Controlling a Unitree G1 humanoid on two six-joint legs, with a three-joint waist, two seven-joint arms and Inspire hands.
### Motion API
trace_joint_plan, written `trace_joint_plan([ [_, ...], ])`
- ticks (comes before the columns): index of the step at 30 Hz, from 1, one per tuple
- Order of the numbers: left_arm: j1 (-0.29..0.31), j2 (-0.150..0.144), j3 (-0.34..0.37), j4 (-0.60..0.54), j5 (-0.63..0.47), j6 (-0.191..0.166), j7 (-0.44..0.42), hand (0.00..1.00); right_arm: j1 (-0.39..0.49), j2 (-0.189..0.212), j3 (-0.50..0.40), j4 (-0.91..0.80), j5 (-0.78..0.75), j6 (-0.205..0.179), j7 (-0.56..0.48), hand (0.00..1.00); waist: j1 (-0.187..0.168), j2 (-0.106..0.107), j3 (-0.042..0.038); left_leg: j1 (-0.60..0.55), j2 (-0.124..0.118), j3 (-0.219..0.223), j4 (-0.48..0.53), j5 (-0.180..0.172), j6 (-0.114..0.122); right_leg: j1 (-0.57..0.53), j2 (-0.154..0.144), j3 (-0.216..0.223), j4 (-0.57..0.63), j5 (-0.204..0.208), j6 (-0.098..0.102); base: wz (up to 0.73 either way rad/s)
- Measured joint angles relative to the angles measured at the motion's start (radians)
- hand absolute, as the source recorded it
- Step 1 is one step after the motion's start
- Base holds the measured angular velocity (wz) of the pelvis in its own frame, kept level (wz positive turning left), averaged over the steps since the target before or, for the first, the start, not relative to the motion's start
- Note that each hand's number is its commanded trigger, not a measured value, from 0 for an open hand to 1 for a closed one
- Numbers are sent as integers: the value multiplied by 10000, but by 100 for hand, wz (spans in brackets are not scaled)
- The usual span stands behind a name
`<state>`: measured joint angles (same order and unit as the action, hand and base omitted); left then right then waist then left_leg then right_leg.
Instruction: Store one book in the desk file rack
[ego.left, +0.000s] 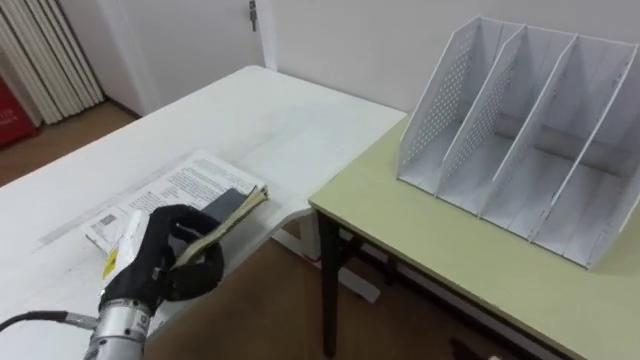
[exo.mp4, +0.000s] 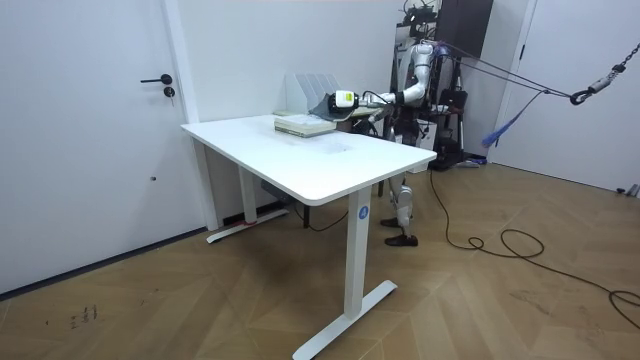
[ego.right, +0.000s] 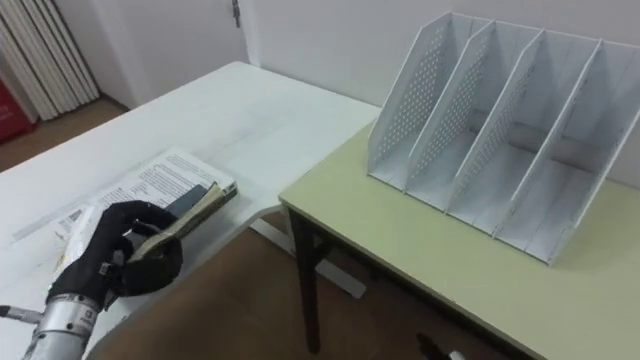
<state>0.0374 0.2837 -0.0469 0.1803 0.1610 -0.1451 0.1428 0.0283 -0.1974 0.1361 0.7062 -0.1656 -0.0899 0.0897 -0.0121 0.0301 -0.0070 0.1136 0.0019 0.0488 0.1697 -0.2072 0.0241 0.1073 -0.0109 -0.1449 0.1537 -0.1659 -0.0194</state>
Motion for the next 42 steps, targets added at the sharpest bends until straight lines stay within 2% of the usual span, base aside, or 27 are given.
trace_joint_plan([
  [3,22,-82,207,-99,-783,-145,-369,100,10,72,7,-360,-69,-131,283,0,113,-104,-4,37,3,-20,-9,0,0,62,-1,-16,-4,0,0,1],
  [6,123,-92,472,-671,-1919,-171,-752,100,43,73,128,-807,52,-190,613,0,181,-296,96,51,-5,-71,-3,0,0,120,-20,-122,-19,0,1,9],
  [7,125,-97,506,-806,-2415,-180,-884,100,133,69,182,-1102,78,-191,726,0,195,-347,101,44,-13,-73,5,-1,0,131,-32,-183,-22,1,2,10],
  [9,136,-135,564,-921,-3129,-212,-1147,100,314,63,180,-1746,86,-200,918,0,240,-343,104,18,-25,-89,30,-1,2,134,-36,-191,-12,3,6,3],
  [11,286,-152,620,-1388,-4001,-213,-1389,100,370,51,184,-2329,211,-337,1140,0,351,-277,140,5,-22,-69,17,-7,12,110,-12,-111,14,9,16,-8],
  [13,296,-211,582,-1665,-4462,-231,-1664,100,379,27,188,-2742,403,-338,1267,0,440,-235,153,-19,-18,-52,8,-8,16,69,-6,-83,34,11,17,-5],
  [15,298,-274,571,-1731,-5265,-253,-2214,100,358,28,186,-3124,834,-507,1524,0,473,-167,144,20,1,6,3,-4,17,81,-13,-37,53,11,13,-3],
  [18,298,-295,584,-1731,-5808,-254,-2610,100,377,23,165,-3467,1298,-532,1713,0,449,-124,127,40,6,-10,22,-2,14,100,-10,-35,45,11,12,0],
  [21,299,-299,589,-1731,-6155,-252,-3070,100,409,7,155,-3792,1642,-532,1916,0,421,-129,133,66,5,-30,27,-2,14,100,-17,-40,42,11,12,0],
  [25,300,-317,566,-1930,-7206,-236,-3808,100,430,-32,169,-4420,2104,-520,2186,0,447,-194,163,-26,8,31,37,-1,16,-76,-27,18,155,7,11,-4],
  [28,332,-331,513,-2107,-7594,-234,-4520,100,427,-31,133,-4791,2498,-520,2421,0,431,-245,152,-33,-1,32,68,-2,17,-66,-35,37,153,7,11,-2],
  [31,448,-325,512,-2218,-7980,-102,-5239,100,378,-16,-133,-4912,3028,-507,2601,0,380,-237,156,-75,-6,27,171,-6,18,-54,-49,30,168,8,11,0],
  [34,457,-322,451,-2216,-9185,1,-5743,100,360,-18,-471,-5157,3806,-383,2776,0,328,-201,172,-155,11,44,199,-7,17,-124,-37,24,184,10,7,0],
  [37,461,-322,393,-2217,-9868,203,-6236,100,282,-18,-628,-5350,4392,-382,2955,0,298,-120,199,-153,14,52,204,-7,17,-113,-35,30,184,9,6,0],
  [39,462,-315,394,-2214,-10078,318,-6432,100,238,-18,-694,-5351,4441,-374,3055,0,206,-97,195,-156,14,61,204,-7,17,-134,-35,43,191,9,6,-2],
  [42,468,-296,402,-2212,-10252,519,-6837,100,201,-24,-810,-5414,4444,-147,3204,0,198,-72,179,-195,17,57,201,-7,17,-209,-35,50,217,8,4,-1],
])
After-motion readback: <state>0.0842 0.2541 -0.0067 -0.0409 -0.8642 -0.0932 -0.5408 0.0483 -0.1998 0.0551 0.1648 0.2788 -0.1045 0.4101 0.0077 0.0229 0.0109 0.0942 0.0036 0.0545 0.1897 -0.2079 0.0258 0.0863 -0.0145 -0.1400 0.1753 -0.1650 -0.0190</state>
